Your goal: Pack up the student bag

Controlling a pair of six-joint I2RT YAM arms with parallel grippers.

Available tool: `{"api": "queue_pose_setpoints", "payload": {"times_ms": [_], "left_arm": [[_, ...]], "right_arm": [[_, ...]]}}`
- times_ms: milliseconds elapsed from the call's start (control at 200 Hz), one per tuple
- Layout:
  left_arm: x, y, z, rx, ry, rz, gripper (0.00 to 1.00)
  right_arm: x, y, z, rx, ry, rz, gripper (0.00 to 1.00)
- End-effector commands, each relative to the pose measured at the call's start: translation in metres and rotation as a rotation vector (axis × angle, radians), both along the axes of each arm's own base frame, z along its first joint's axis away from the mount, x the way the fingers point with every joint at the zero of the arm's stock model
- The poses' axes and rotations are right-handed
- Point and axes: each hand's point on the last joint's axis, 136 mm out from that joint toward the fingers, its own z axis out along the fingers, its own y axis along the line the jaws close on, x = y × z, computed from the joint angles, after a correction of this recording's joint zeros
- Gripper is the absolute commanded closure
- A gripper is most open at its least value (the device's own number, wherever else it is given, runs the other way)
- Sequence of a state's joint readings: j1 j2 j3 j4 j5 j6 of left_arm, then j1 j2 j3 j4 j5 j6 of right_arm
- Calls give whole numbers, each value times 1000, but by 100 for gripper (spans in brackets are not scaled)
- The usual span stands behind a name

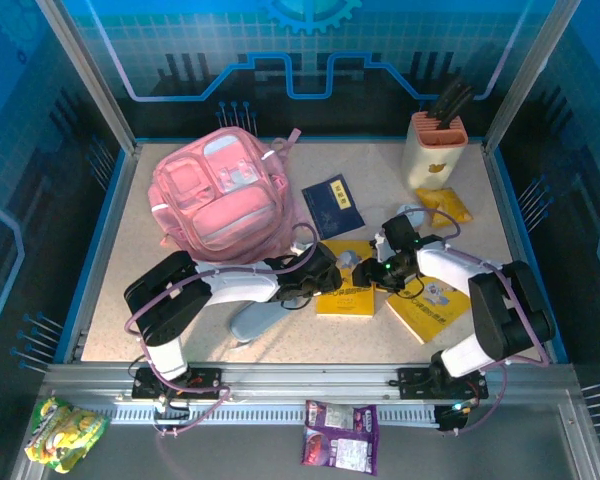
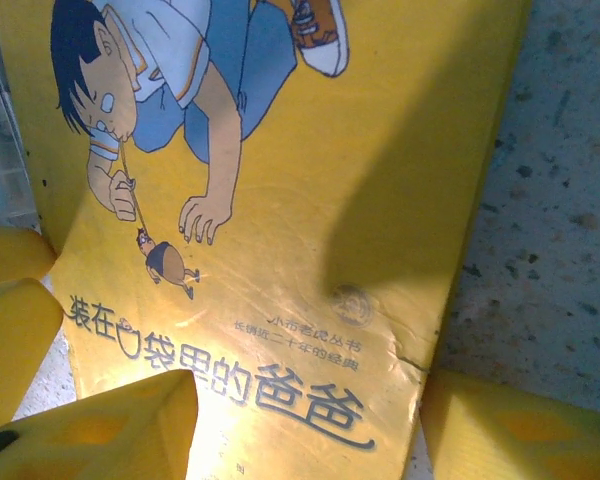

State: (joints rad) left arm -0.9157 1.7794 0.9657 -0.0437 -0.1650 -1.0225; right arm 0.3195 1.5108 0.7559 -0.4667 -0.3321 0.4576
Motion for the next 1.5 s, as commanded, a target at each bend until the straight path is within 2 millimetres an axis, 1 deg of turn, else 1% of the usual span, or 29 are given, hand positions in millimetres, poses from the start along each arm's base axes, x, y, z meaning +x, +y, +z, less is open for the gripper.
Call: {"api": "queue_pose_setpoints", "payload": {"times_ms": [0, 110, 210, 315, 500, 555, 740, 880, 940, 1031, 1156, 1226, 1366, 1496], "left_arm": [[-15, 14, -25, 87, 70, -4, 48], [-15, 15, -27, 102, 69, -9, 48], [-16, 12, -27, 85, 75, -15, 48], [-15, 11, -27, 83, 72, -18, 48], [-16, 7, -27, 72, 79, -29, 48], [-15, 7, -26, 69, 77, -25, 48], [-14, 2, -25, 61, 79, -39, 48], [-13, -1, -23, 55, 74, -46, 48], [-13, -1, -24, 54, 76, -47, 48], [-13, -1, -21, 54, 74, -48, 48], [-10, -7, -12, 35, 54, -65, 48], [-9, -9, -7, 23, 47, -71, 47], [-6, -12, 16, -8, 9, -84, 45], [-6, -8, 40, -34, -29, -90, 43]], "right_arm": [[0, 13, 19, 90, -25, 40, 39], [2, 14, 38, 126, -73, 47, 39], [1, 17, 50, 176, -98, 52, 40], [-2, 18, 57, 213, -103, 61, 43], [-7, 23, 62, 295, -93, 78, 48], [-9, 24, 62, 313, -85, 80, 49], [-9, 17, 44, 261, -42, 55, 54], [-9, 20, 42, 279, -32, 55, 59], [-8, 15, 39, 247, -31, 46, 62], [-7, 11, 38, 236, -30, 33, 72], [-5, 13, 43, 273, -42, 24, 85], [-5, 13, 46, 275, -56, 26, 90], [-3, 11, 59, 288, -99, 15, 100], [0, 7, 74, 325, -134, -7, 100]]}}
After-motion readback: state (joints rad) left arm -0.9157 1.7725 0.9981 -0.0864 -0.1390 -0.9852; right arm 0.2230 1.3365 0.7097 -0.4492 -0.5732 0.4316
